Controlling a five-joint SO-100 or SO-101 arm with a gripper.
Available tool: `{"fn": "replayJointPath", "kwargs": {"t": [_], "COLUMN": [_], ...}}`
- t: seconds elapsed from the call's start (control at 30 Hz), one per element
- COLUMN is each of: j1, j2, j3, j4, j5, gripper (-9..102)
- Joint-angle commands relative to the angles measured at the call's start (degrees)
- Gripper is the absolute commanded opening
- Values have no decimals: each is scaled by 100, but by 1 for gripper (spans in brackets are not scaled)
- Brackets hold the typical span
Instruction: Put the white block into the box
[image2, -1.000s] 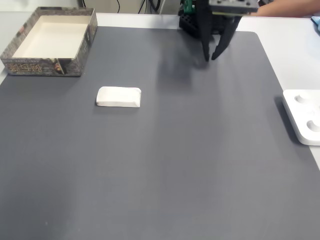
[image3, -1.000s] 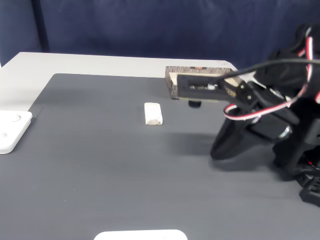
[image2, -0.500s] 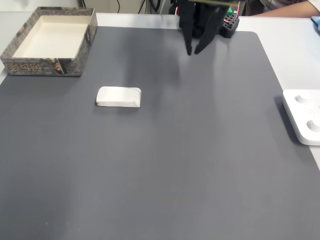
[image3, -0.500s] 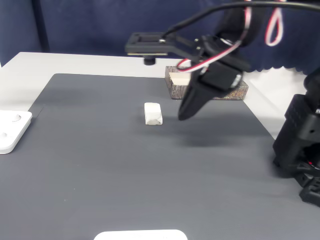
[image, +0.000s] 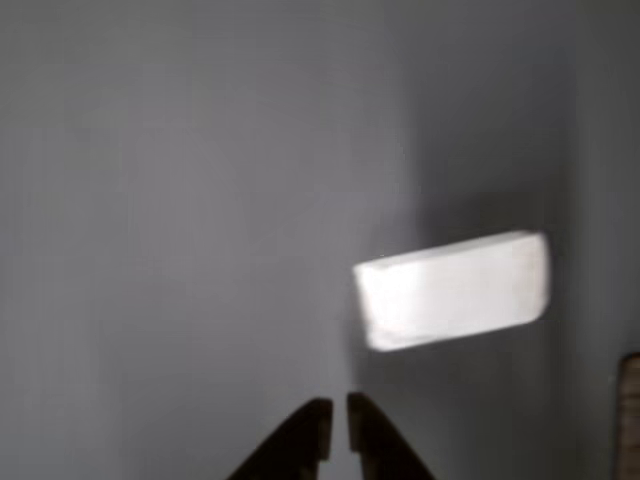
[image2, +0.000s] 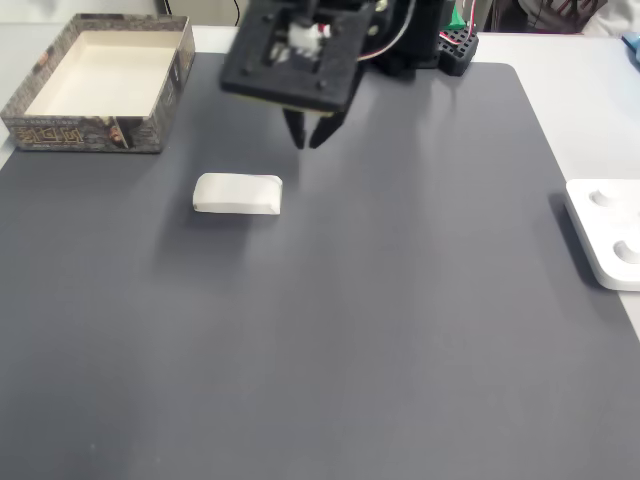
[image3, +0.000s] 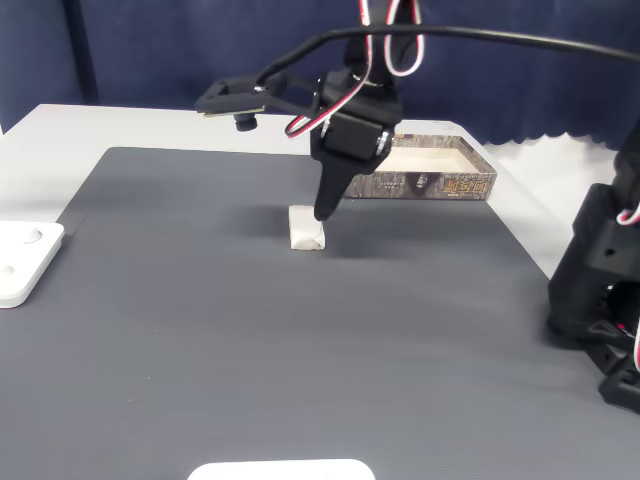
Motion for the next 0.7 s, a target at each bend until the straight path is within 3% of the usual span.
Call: {"fn": "replayJointPath", "kwargs": {"t": [0.0, 0.5, 0.67], "j1": [378, 694, 694], "j2": [-272, -1134, -1125], "j3": [-694, -1538, -1547], "j4": [-18, 0, 18], "j5": [334, 835, 2153], "gripper": [-2, -2, -2]}}
